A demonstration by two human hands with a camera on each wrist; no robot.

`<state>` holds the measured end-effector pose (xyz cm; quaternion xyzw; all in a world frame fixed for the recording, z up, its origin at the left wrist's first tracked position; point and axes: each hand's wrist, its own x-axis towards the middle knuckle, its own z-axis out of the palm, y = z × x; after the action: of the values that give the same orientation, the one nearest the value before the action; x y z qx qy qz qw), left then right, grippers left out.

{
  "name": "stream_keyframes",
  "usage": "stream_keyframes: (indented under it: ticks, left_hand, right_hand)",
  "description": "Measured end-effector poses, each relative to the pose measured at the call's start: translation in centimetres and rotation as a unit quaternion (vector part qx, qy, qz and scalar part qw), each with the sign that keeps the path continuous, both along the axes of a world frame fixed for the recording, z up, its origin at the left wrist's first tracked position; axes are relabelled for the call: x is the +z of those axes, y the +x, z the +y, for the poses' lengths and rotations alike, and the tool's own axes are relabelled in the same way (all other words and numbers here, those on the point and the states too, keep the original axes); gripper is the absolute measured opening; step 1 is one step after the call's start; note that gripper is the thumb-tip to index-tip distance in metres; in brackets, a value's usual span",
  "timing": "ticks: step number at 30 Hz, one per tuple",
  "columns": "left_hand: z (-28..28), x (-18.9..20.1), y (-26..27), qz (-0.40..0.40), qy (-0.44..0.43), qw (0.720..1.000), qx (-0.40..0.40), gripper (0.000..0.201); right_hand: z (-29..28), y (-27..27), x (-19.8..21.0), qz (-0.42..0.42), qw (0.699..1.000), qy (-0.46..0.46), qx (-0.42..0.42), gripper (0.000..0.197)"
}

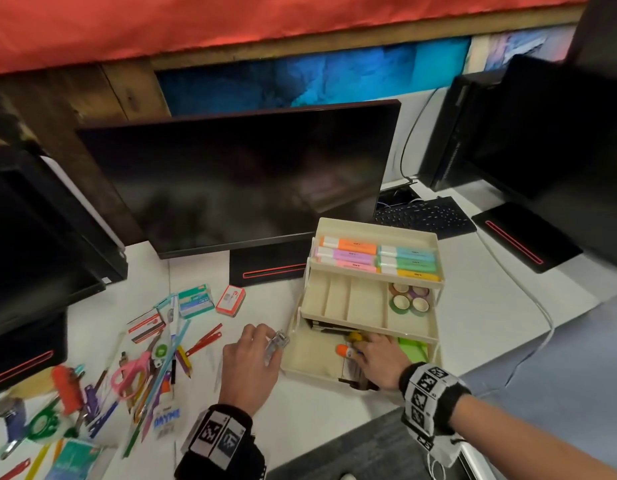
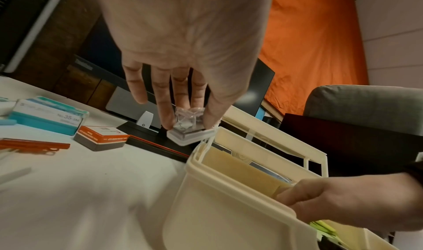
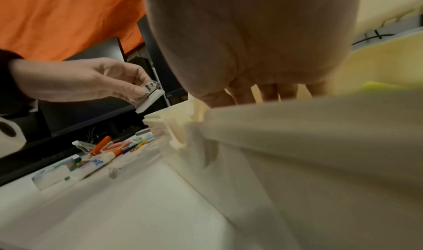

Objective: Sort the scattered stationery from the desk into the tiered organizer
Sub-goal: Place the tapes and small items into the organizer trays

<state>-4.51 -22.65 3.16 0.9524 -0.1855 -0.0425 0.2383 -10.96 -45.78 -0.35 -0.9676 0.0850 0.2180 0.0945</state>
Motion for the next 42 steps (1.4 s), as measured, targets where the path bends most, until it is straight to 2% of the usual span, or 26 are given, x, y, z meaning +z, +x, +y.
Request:
stream_keyframes:
  ticks: [3,7,9,11,13,14,16,18,20,22,25,28,30,32,37,42]
  left_hand:
    - [0.2,0.2,-0.2,-0.004,0.002,1.000,0.001,0.015]
    - [-0.3,1.0,-0.1,-0.017,-0.007,1.000,-0.003,0.013]
    - [-0.8,1.3,0.0,-0.024,-0.013,1.000,-0.012,0.011]
    - [-1.7,1.7,0.2,-0.036,-0.034,0.998,-0.024,0.011]
    - [-2.9,2.2,0.1,-0.042,-0.059,0.997,-0.039,0.012]
    - [-3.5,2.5,0.1,-0.044,-0.069,0.995,-0.050,0.013]
    - [-5.1,2.9,-0.2,-0.047,-0.084,0.992,-0.079,0.013]
    - [-6.9,3.2,-0.5,-0.044,-0.091,0.988,-0.118,0.014]
    - [-8.5,3.5,-1.0,-0.043,-0.085,0.982,-0.162,0.017]
    - [-10.1,3.8,-1.3,-0.036,-0.072,0.977,-0.198,0.021]
    - [-12.1,4.2,-1.6,-0.024,-0.064,0.970,-0.233,0.025]
    - [-13.6,4.2,-1.5,-0.019,-0.071,0.966,-0.249,0.026]
    - [-14.3,4.2,-1.3,-0.013,-0.064,0.964,-0.257,0.026]
    - [-15.0,4.1,-0.9,-0.010,-0.057,0.961,-0.269,0.027]
    - [-16.5,3.9,-0.6,0.009,-0.011,0.962,-0.272,0.032]
    - [-18.6,3.9,-1.2,-0.002,0.029,0.970,-0.242,0.029]
  right_hand:
    - [0.4,-0.5,0.9,-0.017,0.999,0.033,0.012,0.040]
    - [1.1,-2.8,2.5,-0.128,0.984,0.115,0.052,0.032]
    - [0.7,-4.0,3.7,-0.190,0.964,0.185,0.005,0.027]
    - [-0.8,-4.8,5.1,-0.272,0.931,0.227,-0.081,0.024]
    - [-3.1,-5.1,5.7,-0.352,0.906,0.186,-0.144,0.019]
    - [-4.2,-5.2,5.8,-0.366,0.907,0.140,-0.156,0.018]
    - [-5.8,-5.5,5.4,-0.342,0.929,0.034,-0.133,0.021]
    - [-6.3,-5.8,4.7,-0.285,0.953,-0.033,-0.099,0.035]
    - [-6.3,-6.0,4.4,-0.237,0.966,-0.045,-0.092,0.046]
    - [-6.2,-5.9,4.5,-0.217,0.971,-0.031,-0.090,0.045]
    - [-6.1,-5.6,4.5,-0.221,0.972,-0.015,-0.084,0.032]
    - [-6.5,-5.1,4.2,-0.258,0.957,0.034,-0.126,0.004]
    - [-6.8,-4.6,4.2,-0.268,0.946,0.080,-0.163,0.010]
    - [-7.1,-4.2,4.2,-0.272,0.941,0.087,-0.181,0.010]
    - [-7.1,-3.7,4.3,-0.227,0.960,-0.007,-0.166,0.011]
    - [-7.0,-3.7,4.3,-0.234,0.951,-0.044,-0.195,0.012]
